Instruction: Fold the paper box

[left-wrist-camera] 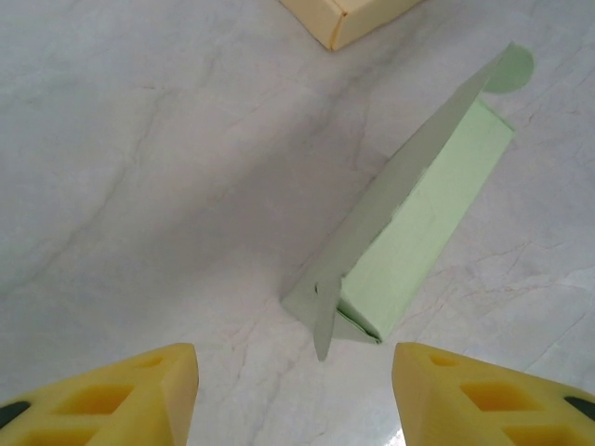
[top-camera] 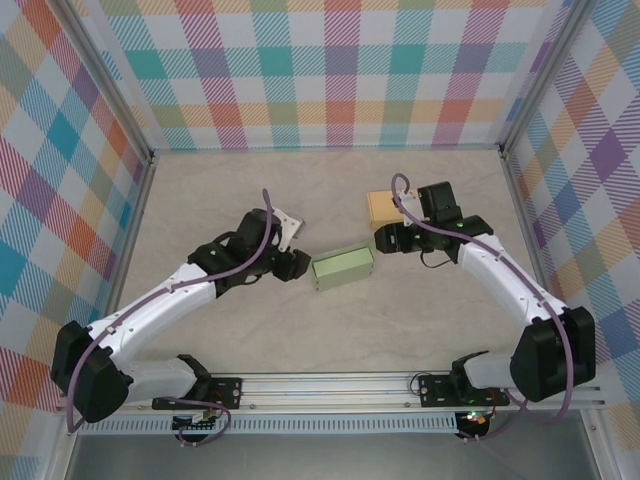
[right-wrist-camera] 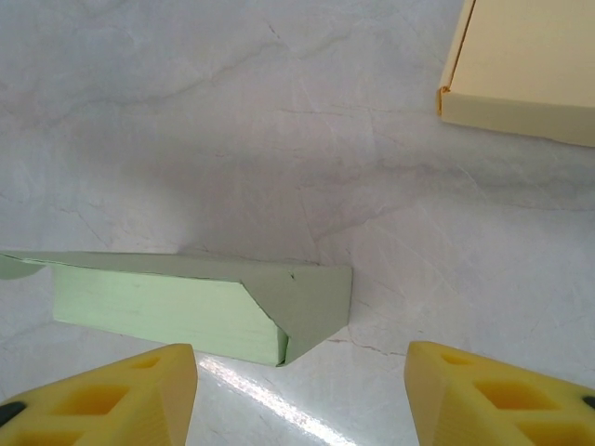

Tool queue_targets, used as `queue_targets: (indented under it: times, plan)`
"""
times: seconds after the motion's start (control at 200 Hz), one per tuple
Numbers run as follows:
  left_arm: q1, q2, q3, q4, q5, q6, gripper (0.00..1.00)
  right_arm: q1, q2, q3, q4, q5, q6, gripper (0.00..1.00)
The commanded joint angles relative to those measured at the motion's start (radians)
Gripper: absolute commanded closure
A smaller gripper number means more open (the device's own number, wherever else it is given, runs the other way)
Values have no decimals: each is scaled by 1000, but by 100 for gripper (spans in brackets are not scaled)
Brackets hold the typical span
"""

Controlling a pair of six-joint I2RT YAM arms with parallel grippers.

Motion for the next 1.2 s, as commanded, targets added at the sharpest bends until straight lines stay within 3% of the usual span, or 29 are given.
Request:
queue_targets:
  times: [0.0,0.425,0.935,1.195]
  plan:
    - [-49,40,25,-59,-134,-69,44,20,30,36,-19,21,-41,39]
    - [-132,216,120,-74,-328,-120,48,77,117,76,-13,125,-92,42]
    - [-146,276,134,-81,-273,-217,51,99,173,107,1,114,-115,48]
    - [-165,316,147,-86,-287,-244,68,119,170,102,0,109,-102,57]
